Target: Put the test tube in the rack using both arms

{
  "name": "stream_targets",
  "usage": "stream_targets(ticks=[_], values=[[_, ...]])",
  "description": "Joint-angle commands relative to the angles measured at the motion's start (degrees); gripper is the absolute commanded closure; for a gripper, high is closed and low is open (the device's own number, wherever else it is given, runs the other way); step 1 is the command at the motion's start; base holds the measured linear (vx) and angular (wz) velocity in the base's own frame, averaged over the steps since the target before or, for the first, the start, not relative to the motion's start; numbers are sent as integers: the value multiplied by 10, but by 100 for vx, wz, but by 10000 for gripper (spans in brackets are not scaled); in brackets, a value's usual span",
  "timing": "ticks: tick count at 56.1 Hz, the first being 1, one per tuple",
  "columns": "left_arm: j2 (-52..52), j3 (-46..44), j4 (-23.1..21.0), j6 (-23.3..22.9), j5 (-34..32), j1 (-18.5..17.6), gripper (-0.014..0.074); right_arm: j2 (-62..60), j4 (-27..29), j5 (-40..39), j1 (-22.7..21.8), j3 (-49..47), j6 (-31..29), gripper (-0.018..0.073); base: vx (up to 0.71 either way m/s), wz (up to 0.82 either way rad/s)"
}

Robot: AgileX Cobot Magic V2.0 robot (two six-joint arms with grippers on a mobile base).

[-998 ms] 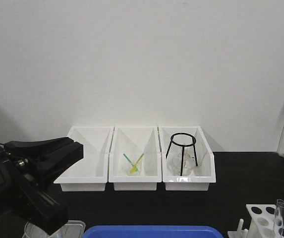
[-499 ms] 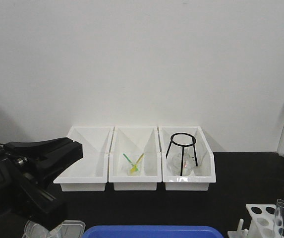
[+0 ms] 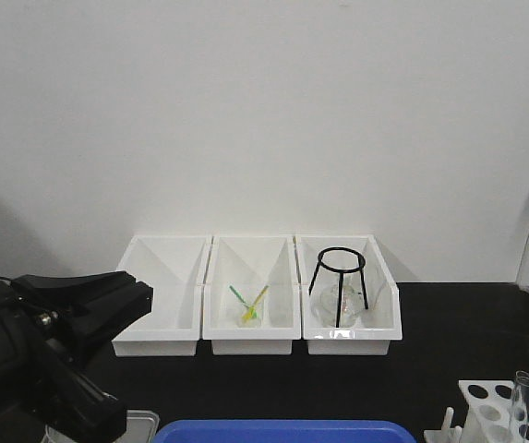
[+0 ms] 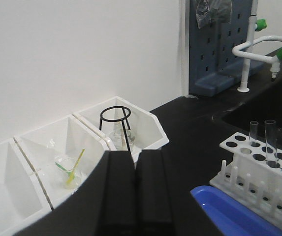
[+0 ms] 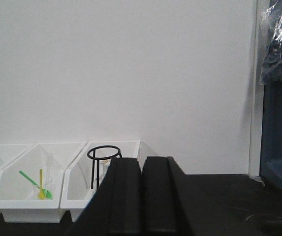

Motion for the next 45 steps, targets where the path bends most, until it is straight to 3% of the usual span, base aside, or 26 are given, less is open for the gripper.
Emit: stream_targets(ticks=[1, 5, 13, 28, 42, 45], values=[[-7, -16, -4, 3, -41, -1, 603, 1, 3, -32, -3, -16, -2, 570, 0, 0], [-19, -6, -1, 2, -41, 17, 603, 1, 3, -32, -3, -16, -2, 570, 0, 0], [-98, 70, -15, -30, -41, 97, 603, 1, 3, -33, -3, -16, -2, 570, 0, 0], [-379, 329, -14, -28, -41, 234, 603, 1, 3, -31, -3, -16, -1, 570, 0, 0], [-525, 483, -15, -29, -46, 271, 603, 1, 3, -32, -3, -16, -1, 570, 0, 0], [-550, 479, -14, -28, 5, 271, 603, 1, 3, -32, -3, -16, -2, 570, 0, 0]])
